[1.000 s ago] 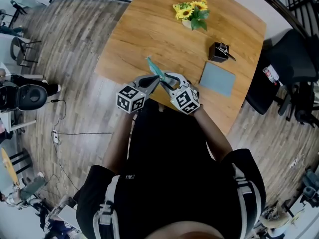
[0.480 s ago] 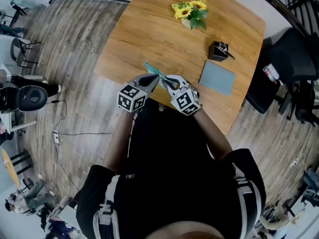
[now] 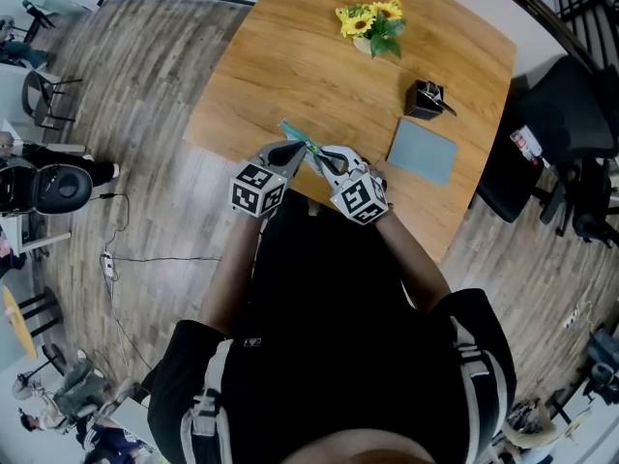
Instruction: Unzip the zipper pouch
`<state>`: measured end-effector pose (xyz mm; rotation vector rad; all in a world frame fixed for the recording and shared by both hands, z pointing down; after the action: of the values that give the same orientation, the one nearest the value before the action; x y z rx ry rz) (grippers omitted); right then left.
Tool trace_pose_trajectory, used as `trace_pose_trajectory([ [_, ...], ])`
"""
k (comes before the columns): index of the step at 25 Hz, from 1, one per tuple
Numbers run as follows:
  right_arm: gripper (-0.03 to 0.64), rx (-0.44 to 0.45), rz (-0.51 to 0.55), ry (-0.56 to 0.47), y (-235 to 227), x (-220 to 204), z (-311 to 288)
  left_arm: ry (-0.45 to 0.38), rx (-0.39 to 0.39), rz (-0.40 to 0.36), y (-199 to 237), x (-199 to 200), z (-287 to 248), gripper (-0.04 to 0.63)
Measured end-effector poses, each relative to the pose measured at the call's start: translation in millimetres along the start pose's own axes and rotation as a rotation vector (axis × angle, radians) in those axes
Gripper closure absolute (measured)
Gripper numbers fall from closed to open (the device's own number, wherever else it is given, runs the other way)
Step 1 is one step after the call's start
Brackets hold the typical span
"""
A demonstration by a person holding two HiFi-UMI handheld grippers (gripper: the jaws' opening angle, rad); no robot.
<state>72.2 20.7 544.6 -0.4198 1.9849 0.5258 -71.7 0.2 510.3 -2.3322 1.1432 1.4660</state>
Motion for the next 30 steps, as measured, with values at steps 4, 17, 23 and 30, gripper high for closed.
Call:
trace_pose_trajectory([
  [4,0.607,0.005,0.004,0.006,3.4,-1.7,-0.1,0.007,0.005,-0.023,-1.4,-3.5,0.5,0.594],
  [17,0.607,0.023,0.027,0.009,10.2,0.4,-1.7,0.039,0.064,-0.026,6.4,-10.5,1.6,0.594],
  [23,0.607,0.033,0.036,0.005,13.8,1.4,-3.2,0.036,0.082,-0.011,10.6,-14.6,3.0,0.594],
  [30,0.607,0.043,0.044,-0.001,18.6,5.9,-3.0,0.039,0.114,0.007,17.7,-19.0,8.3,0.594],
])
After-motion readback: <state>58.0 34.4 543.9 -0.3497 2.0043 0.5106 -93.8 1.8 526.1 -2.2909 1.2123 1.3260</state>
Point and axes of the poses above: the fingertips, and each gripper's own axes: z backward along the fingers, y to its left, x out of its top, the point moved 9 cm from there along z, backward along the fingers, and after that the axes turned 1 degree about z, right-handed, at the moved point
